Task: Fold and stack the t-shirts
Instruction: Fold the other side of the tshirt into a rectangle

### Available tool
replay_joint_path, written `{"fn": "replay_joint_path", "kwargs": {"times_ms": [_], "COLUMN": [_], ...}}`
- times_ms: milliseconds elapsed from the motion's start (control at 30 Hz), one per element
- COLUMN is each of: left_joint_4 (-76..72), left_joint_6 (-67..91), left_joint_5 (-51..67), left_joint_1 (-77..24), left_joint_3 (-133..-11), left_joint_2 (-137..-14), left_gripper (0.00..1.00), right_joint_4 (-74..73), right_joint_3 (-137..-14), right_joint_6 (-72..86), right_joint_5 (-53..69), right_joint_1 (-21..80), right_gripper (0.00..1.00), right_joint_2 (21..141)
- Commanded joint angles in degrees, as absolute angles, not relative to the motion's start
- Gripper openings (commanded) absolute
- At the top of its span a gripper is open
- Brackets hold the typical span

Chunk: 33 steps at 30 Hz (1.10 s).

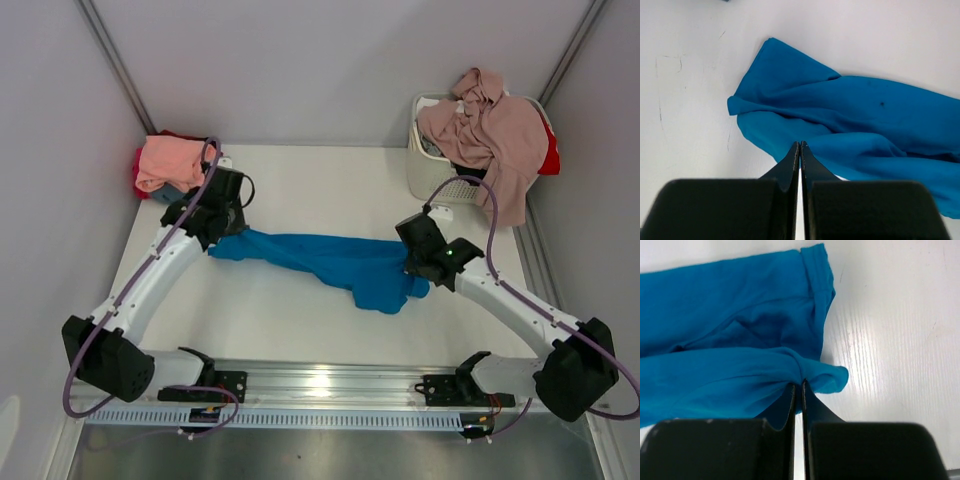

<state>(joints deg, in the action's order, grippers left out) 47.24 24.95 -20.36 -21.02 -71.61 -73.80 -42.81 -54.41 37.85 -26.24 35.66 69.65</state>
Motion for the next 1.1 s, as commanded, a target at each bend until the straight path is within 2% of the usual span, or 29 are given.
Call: {"fn": "replay_joint_path", "kwargs": {"times_ms": [0,333,400,467,567,700,733,833,900,933,967,1067], "left_joint_4": [44.9,44.8,45.6,45.7,44.1,43.2,43.3,43.1,41.8,41.5,41.0,40.5], "left_joint_6": [24.6,25.6,25.6,25.8,26.2,26.5,26.6,27.0,27.6,27.9,28.3,28.8], "left_joint_5": [-20.1,-20.9,-21.4,-20.8,-19.3,-18.0,-17.9,-17.5,-16.9,-16.7,-16.4,-15.6], "left_joint_1": [-20.7,-20.0,-19.4,-18.9,-18.0,-16.6,-16.1,-15.9,-15.9,-15.9,-15.9,-15.9], "left_joint_3": [-72.8,-77.8,-79.3,-80.1,-79.2,-77.4,-77.3,-76.5,-74.3,-73.4,-72.0,-69.6], "left_joint_2": [-75.1,-87.1,-90.9,-92.8,-94.6,-94.9,-94.3,-92.3,-88.9,-87.6,-86.4,-82.8], "left_gripper": [0.01,0.02,0.02,0.02,0.03,0.09,0.15,0.29,0.34,0.42,0.45,0.48], "right_joint_4": [-36.9,-30.2,-29.2,-28.0,-27.9,-26.2,-25.4,-22.9,-22.2,-22.2,-22.4,-23.9], "right_joint_3": [-57.5,-64.2,-65.8,-67.7,-70.3,-70.9,-70.1,-66.3,-64.8,-63.7,-63.5,-62.5], "right_joint_6": [36.0,30.7,29.8,28.0,26.4,25.5,25.7,25.8,25.4,25.0,25.0,24.6], "right_joint_5": [-27.9,-29.5,-28.7,-28.0,-27.3,-24.6,-24.0,-20.8,-18.7,-18.2,-18.2,-17.4], "right_joint_1": [32.9,26.3,24.4,23.4,22.7,22.6,22.7,22.6,22.6,22.6,22.6,22.7], "right_gripper": [0.02,0.04,0.08,0.19,0.48,0.56,0.65,0.75,0.78,0.80,0.82,0.83], "right_joint_2": [72.1,85.1,87.4,91.2,96.8,98.1,97.2,92.1,88.3,87.3,86.4,83.5]}}
